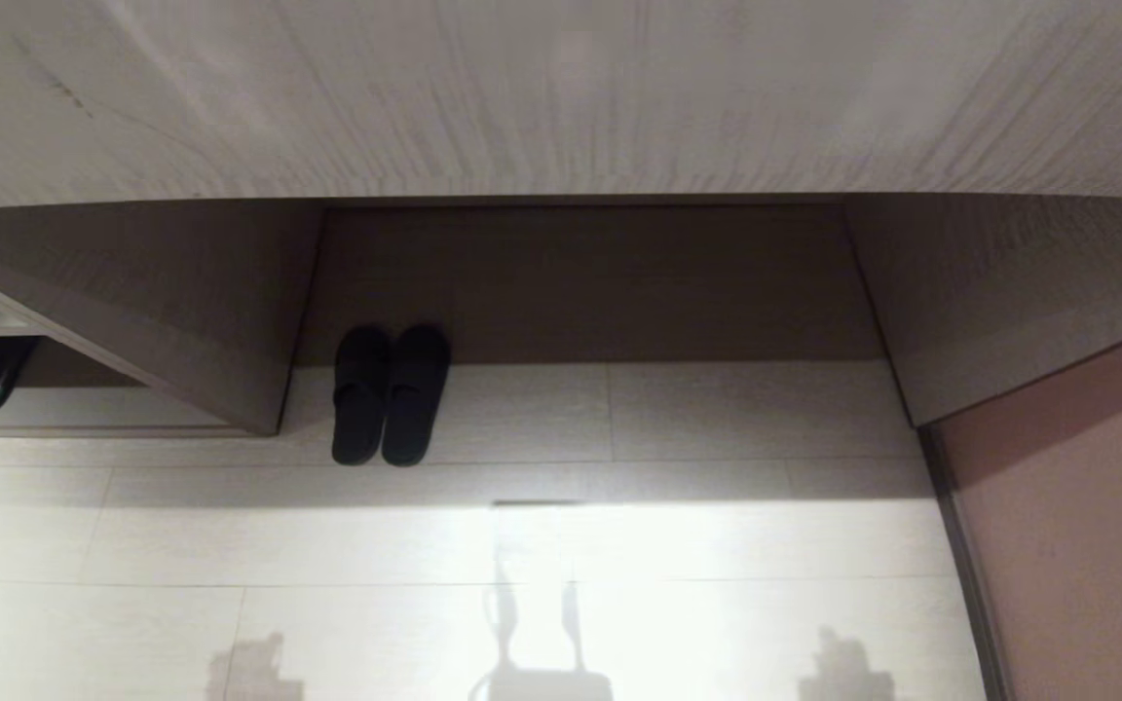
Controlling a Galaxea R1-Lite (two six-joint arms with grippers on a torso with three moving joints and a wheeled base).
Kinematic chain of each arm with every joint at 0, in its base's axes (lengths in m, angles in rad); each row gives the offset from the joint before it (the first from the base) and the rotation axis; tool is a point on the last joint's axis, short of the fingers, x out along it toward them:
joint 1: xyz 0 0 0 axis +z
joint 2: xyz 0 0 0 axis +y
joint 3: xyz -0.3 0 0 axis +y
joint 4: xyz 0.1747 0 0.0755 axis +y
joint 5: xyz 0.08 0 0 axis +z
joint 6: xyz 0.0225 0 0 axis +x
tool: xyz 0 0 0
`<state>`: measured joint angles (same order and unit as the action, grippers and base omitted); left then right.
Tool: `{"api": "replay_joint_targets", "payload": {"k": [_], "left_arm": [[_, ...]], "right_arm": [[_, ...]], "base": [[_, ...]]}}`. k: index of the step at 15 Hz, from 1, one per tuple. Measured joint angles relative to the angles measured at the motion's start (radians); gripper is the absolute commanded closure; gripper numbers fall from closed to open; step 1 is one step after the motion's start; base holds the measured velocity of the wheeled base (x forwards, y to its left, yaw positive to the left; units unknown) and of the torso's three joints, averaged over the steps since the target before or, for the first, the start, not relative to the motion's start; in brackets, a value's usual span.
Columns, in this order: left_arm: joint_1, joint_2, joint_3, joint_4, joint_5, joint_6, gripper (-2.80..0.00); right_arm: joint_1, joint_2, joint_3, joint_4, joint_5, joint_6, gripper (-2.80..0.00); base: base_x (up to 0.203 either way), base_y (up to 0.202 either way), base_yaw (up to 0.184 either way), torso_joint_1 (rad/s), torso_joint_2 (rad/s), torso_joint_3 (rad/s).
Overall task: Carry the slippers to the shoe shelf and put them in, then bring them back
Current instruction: Pick up the slippers on the floor
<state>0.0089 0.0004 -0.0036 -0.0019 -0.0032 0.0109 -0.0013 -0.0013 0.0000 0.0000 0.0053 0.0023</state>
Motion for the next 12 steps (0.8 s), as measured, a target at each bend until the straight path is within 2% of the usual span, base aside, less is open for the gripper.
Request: {"api": "replay_joint_targets", "payload": {"k": [12], "left_arm": [[0.000,0.000,0.000,0.000,0.000,0.000,0.00]], "right_arm": [[0.000,0.000,0.000,0.000,0.000,-0.001,0.00]], "base": [[0.000,0.000,0.000,0.003,0.00,-0.197]]}}
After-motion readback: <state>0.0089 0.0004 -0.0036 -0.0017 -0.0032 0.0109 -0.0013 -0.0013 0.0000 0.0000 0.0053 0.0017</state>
